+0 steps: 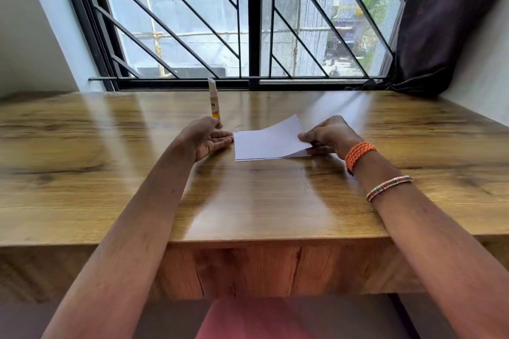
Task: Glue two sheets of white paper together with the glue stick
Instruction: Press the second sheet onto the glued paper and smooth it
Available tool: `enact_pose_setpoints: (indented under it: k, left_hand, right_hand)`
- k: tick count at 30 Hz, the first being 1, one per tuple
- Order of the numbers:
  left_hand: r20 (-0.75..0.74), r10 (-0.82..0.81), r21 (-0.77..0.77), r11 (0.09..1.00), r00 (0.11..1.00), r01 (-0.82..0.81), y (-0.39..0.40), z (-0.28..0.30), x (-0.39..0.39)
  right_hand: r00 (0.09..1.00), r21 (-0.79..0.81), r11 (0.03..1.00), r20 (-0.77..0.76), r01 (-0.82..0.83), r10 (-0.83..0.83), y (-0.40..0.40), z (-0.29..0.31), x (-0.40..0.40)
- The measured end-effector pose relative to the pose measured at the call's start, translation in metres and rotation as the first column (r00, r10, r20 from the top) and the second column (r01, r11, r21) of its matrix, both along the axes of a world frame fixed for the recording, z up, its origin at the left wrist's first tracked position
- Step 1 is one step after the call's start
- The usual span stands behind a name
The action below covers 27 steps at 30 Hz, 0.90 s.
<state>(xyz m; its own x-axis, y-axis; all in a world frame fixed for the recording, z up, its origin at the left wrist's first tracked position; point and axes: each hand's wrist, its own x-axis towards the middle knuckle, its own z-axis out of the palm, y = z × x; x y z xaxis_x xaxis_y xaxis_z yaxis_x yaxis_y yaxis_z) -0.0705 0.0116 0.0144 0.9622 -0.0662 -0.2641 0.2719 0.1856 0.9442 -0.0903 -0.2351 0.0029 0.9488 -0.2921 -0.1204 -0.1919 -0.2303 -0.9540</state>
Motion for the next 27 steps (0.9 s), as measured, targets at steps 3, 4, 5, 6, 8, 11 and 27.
enact_pose_setpoints:
  k: [3,4,5,6,8,11,27]
  left_hand:
    - [-0.002,0.002,0.006,1.0,1.0,-0.002,0.0,0.0,0.001]
    - [-0.002,0.003,0.007,1.0,1.0,-0.003,0.0,0.0,0.001]
    - [-0.002,0.003,0.008,1.0,1.0,-0.003,0.0,-0.001,0.001]
    - [-0.002,0.002,0.01,1.0,1.0,-0.002,0.0,-0.001,0.001]
    - [-0.001,0.0,0.016,1.0,1.0,0.0,0.0,-0.001,0.001]
    - [-0.002,-0.008,0.023,1.0,1.0,0.008,0.0,-0.001,0.001]
    - [0.38,-0.093,0.595,0.786,0.92,-0.167,0.001,-0.01,-0.002]
  right_hand:
    - [1.0,-0.038,0.999,0.004,0.014,-0.013,-0.001,-0.002,0.002]
    - [1.0,-0.044,0.999,0.005,0.017,-0.017,-0.001,-0.003,0.002]
    - [1.0,-0.044,0.999,0.005,0.02,-0.02,-0.001,-0.003,0.003]
    - [1.0,-0.043,0.999,0.004,0.021,-0.021,-0.002,-0.003,0.003]
    - [1.0,-0.065,0.998,0.005,0.024,-0.023,-0.002,-0.003,0.003]
    - [1.0,-0.081,0.996,0.008,0.027,-0.026,-0.002,-0.002,0.002]
    - [0.999,-0.13,0.991,0.032,0.031,-0.027,0.002,-0.002,-0.001]
